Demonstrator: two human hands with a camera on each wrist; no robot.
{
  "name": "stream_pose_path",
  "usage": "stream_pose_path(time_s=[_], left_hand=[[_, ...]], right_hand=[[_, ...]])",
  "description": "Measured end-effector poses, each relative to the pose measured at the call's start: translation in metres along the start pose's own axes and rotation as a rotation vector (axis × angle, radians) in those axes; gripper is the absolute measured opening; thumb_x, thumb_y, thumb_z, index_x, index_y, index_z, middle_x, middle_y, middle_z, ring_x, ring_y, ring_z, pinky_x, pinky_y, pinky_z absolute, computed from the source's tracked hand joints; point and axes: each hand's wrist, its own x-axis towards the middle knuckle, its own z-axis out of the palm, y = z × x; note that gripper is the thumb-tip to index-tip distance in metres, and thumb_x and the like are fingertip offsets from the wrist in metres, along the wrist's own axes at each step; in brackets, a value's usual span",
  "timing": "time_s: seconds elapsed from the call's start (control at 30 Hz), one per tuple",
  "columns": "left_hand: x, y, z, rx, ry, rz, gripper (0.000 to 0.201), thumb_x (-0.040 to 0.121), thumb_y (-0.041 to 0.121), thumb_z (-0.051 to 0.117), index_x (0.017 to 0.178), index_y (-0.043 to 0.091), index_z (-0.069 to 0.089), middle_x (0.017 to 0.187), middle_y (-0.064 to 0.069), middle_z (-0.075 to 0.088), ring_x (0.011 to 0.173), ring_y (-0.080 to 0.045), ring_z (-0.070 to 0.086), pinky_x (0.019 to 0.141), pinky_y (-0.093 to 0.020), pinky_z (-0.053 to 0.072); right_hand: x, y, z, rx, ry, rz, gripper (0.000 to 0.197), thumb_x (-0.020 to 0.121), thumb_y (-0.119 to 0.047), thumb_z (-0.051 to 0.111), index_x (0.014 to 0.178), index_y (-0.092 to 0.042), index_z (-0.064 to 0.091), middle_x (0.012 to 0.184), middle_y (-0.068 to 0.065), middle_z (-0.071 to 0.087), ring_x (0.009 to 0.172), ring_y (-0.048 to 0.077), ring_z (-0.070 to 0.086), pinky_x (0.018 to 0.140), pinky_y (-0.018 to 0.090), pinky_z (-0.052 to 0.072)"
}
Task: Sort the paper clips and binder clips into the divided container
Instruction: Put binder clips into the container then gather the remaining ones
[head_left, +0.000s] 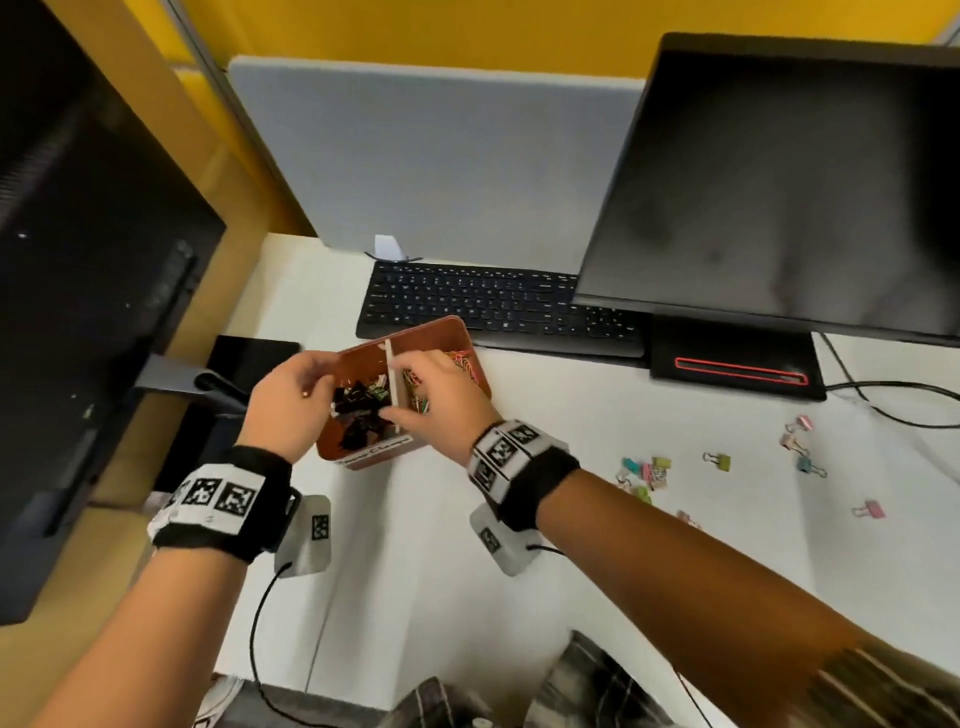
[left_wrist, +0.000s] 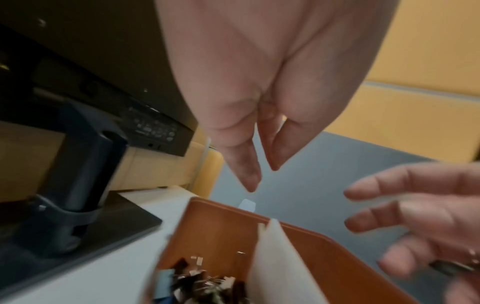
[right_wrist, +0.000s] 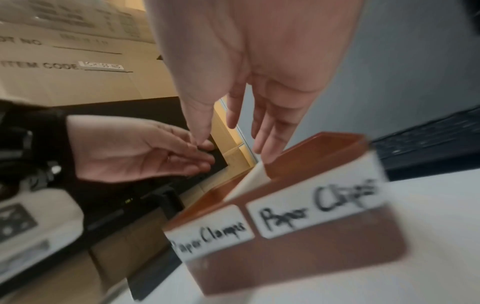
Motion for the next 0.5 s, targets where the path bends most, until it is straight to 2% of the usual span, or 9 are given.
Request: stream_pose_path(time_s=[0.07, 0.13, 0.2, 0.27, 0.3, 0.4, 0.5], left_hand=[[-0.014, 0.021, 0.012, -0.069, 0.002, 0.078, 0.022, 0.088, 0.004, 0.053, 0.105, 0.013, 0.062, 0.101, 0.002, 0.064, 0.090, -0.012, 0.061, 0.086, -0.025, 0.046], [-0.027, 0.037, 0.036, -0.113, -0.074, 0.167, 0.022, 0.086, 0.005, 0.058, 0.103, 0.018, 0.062, 0.103, 0.004, 0.063, 0.084, -0.007, 0.061, 0.078, -0.019, 0.046], [-0.040, 0.048, 0.070, -0.111, -0.229, 0.250, 0.029, 0.084, 0.006, 0.062, 0.106, 0.024, 0.059, 0.105, 0.005, 0.060, 0.086, -0.006, 0.060, 0.076, -0.016, 0.046], [-0.052, 0.060, 0.110, -0.100, -0.397, 0.319, 0.038, 0.081, 0.009, 0.066, 0.112, 0.028, 0.055, 0.109, 0.003, 0.055, 0.089, -0.010, 0.060, 0.071, -0.018, 0.049], [-0.059, 0.064, 0.128, -0.074, -0.469, 0.344, 0.044, 0.079, 0.012, 0.068, 0.117, 0.029, 0.053, 0.112, 0.002, 0.051, 0.090, -0.012, 0.059, 0.071, -0.019, 0.049], [-0.074, 0.077, 0.183, 0.039, -0.681, 0.395, 0.066, 0.077, 0.018, 0.071, 0.133, 0.033, 0.039, 0.126, 0.004, 0.038, 0.101, -0.015, 0.052, 0.084, -0.019, 0.045], [-0.081, 0.087, 0.229, 0.152, -0.807, 0.402, 0.082, 0.076, 0.017, 0.070, 0.142, 0.035, 0.024, 0.141, 0.002, 0.026, 0.119, -0.023, 0.046, 0.102, -0.033, 0.042]], right_hand=[[-0.026, 0.026, -0.015, -0.062, 0.019, -0.004, 0.045, 0.077, -0.033, 0.070, 0.117, -0.026, 0.052, 0.121, -0.001, 0.051, 0.104, 0.017, 0.054, 0.091, 0.038, 0.049], [-0.061, 0.061, -0.037, -0.137, 0.061, 0.057, 0.042, 0.074, -0.034, 0.072, 0.112, -0.027, 0.055, 0.114, -0.001, 0.051, 0.101, 0.018, 0.052, 0.090, 0.037, 0.048], [-0.102, 0.102, -0.059, -0.202, 0.110, 0.177, 0.042, 0.072, -0.032, 0.075, 0.109, -0.024, 0.056, 0.110, 0.000, 0.050, 0.098, 0.019, 0.049, 0.090, 0.033, 0.045], [-0.146, 0.139, -0.081, -0.252, 0.133, 0.344, 0.046, 0.070, -0.028, 0.077, 0.110, -0.024, 0.056, 0.111, 0.001, 0.047, 0.100, 0.021, 0.049, 0.087, 0.027, 0.043], [-0.165, 0.154, -0.090, -0.272, 0.130, 0.419, 0.048, 0.069, -0.027, 0.078, 0.112, -0.024, 0.055, 0.113, 0.001, 0.046, 0.102, 0.023, 0.049, 0.087, 0.027, 0.044], [-0.207, 0.186, -0.112, -0.316, 0.084, 0.582, 0.052, 0.071, -0.025, 0.076, 0.119, -0.026, 0.054, 0.121, 0.002, 0.045, 0.105, 0.023, 0.050, 0.092, 0.032, 0.046], [-0.220, 0.204, -0.118, -0.290, 0.036, 0.599, 0.049, 0.076, -0.024, 0.072, 0.122, -0.022, 0.055, 0.123, 0.005, 0.046, 0.108, 0.024, 0.050, 0.096, 0.030, 0.041]])
